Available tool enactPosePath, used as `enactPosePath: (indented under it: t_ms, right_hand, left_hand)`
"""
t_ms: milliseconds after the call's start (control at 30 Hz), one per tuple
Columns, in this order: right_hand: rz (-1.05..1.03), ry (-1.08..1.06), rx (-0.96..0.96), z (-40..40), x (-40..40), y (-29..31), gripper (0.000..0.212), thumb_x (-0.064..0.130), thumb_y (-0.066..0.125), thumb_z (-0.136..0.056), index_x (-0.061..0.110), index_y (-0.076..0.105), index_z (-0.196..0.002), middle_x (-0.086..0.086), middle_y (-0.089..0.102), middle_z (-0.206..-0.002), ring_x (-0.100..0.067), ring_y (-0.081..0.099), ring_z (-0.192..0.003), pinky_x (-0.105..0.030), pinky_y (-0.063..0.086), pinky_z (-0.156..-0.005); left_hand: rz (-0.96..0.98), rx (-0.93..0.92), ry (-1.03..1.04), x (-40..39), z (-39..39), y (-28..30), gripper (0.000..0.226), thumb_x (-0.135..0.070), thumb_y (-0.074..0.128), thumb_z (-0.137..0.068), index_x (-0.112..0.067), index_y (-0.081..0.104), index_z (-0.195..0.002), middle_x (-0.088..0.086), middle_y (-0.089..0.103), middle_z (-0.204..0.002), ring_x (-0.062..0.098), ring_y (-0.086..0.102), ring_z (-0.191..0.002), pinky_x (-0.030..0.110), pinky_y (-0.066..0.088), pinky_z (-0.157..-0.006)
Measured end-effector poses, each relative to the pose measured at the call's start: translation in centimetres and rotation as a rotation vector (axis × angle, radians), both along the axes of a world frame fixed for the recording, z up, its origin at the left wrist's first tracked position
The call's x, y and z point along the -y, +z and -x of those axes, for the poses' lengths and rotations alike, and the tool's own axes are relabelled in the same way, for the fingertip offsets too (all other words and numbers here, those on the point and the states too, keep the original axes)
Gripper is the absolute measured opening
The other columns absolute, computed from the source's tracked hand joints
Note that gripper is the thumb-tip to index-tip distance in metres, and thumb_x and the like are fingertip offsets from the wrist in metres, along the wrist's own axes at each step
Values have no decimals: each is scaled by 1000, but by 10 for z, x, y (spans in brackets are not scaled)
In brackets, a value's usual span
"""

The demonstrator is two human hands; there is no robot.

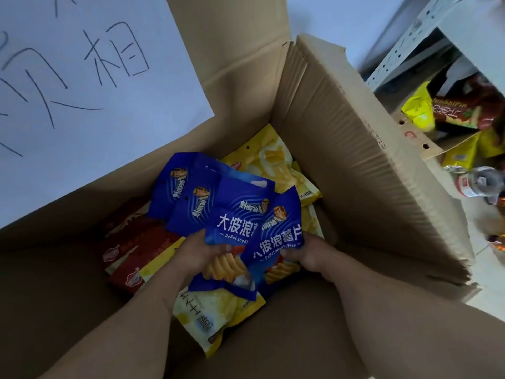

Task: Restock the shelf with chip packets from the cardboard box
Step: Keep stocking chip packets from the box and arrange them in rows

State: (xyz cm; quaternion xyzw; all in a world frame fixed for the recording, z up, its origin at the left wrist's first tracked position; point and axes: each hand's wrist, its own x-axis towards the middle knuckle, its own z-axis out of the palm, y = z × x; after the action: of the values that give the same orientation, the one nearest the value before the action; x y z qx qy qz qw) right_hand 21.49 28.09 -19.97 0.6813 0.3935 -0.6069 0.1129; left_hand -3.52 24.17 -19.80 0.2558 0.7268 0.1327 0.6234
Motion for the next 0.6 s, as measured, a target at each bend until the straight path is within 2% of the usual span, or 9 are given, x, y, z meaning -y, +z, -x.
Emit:
enactPosePath:
  t_ms: [100, 167, 267, 433, 533, 600]
  right_hand:
    - [-60, -63, -34, -4, -4, 17, 48, 32, 71, -93, 23, 53, -137, -4, 60, -136, -25, 55, -124, -36, 44, -99]
    - [-101, -121, -64, -2, -8, 34, 39, 33, 73, -90, 28, 57, -126, -4, 63, -132, -25, 59, -119, -43, 46, -105]
    - [-148, -251, -125, -2, -10, 71, 34, 30, 76, -88, 27, 58, -117, -5, 68, -120, -26, 65, -108, -47, 56, -92]
    - [-236, -440, -218, -11, -7, 171, 32, 24, 76, -89, 13, 66, -118, -9, 75, -107, -30, 70, -96, -40, 58, -81]
    - [-324, -489, -278, -23, 1, 248, 22, 22, 73, -91, 17, 68, -112, -2, 76, -104, -22, 71, -96, -37, 56, -91]
    - [-392, -570, -294, -37, 7, 298, 20, 21, 74, -90, 20, 67, -108, -5, 75, -109, -26, 71, -102, -45, 55, -96]
  left_hand:
    - [37, 39, 21, 5, 5, 10, 22, -13, 77, -86, -18, 70, -107, 3, 78, -101, 23, 74, -93, 35, 57, -77]
    - [40, 53, 30, 6, 6, 25, 19, -11, 77, -86, -19, 72, -102, 3, 79, -97, 25, 74, -93, 37, 58, -81]
    - [35, 78, 34, 3, 9, 63, 21, -12, 79, -84, -21, 72, -102, 4, 78, -100, 24, 73, -95, 37, 56, -85]
    - [-8, 121, -42, 3, 19, 155, 26, -11, 79, -83, -15, 73, -107, 8, 79, -100, 29, 75, -96, 51, 55, -97]
    - [-65, 129, -91, 5, 16, 219, 28, -14, 80, -82, -14, 72, -109, 7, 79, -99, 28, 75, -96, 51, 55, -97]
    - [-100, 155, -110, 6, 9, 261, 29, -11, 80, -82, -13, 72, -109, 8, 79, -100, 30, 75, -96, 51, 55, -97]
